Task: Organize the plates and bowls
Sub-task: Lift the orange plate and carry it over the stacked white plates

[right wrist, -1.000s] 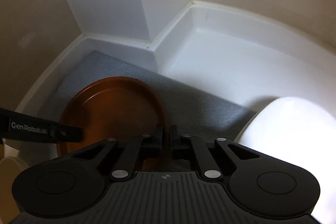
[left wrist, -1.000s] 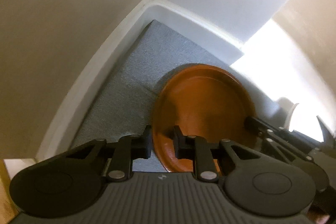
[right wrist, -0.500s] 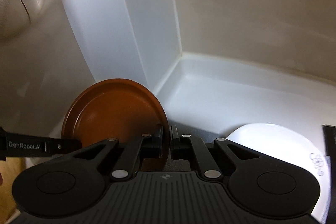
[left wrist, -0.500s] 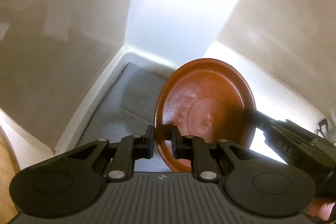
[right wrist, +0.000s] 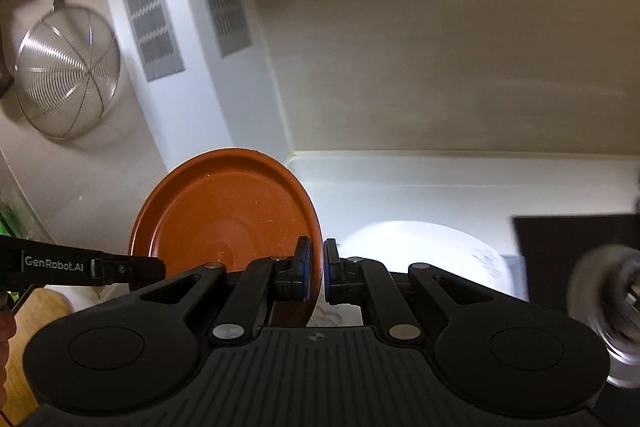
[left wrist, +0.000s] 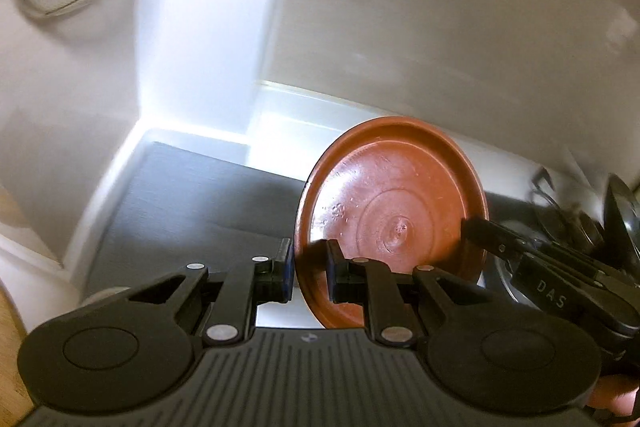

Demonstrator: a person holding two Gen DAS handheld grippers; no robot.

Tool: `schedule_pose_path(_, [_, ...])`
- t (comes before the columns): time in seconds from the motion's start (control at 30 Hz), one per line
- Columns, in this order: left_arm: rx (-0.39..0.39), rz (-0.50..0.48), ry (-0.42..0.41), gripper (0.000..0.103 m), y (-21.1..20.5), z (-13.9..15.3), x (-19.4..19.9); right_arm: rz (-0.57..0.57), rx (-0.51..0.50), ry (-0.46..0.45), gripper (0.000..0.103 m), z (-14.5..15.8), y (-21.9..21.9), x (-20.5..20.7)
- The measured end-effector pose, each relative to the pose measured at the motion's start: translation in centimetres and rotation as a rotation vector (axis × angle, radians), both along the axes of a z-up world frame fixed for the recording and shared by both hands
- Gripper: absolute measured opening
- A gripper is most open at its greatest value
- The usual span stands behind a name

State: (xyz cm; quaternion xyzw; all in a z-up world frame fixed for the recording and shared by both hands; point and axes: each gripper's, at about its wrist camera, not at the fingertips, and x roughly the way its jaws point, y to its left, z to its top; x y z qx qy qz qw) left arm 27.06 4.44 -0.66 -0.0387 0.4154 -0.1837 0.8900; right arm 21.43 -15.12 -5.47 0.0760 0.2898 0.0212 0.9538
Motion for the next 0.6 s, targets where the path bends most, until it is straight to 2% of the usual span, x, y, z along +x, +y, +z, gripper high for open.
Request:
schedule_pose_path(0.27, [0.017, -0.125, -0.028, 0.017, -5.0, -0.3, -4.7, -0.118, 0.008, -0.043, 0.007, 1.2, -4.6, -8.1])
schedule_pose_path(0.6, [0.035, -0.176, -0.035, 0.017, -9.6, -1.1, -8.7, -0.17, 0.002, -0.021, 0.007, 0.9, -8.8, -12.5])
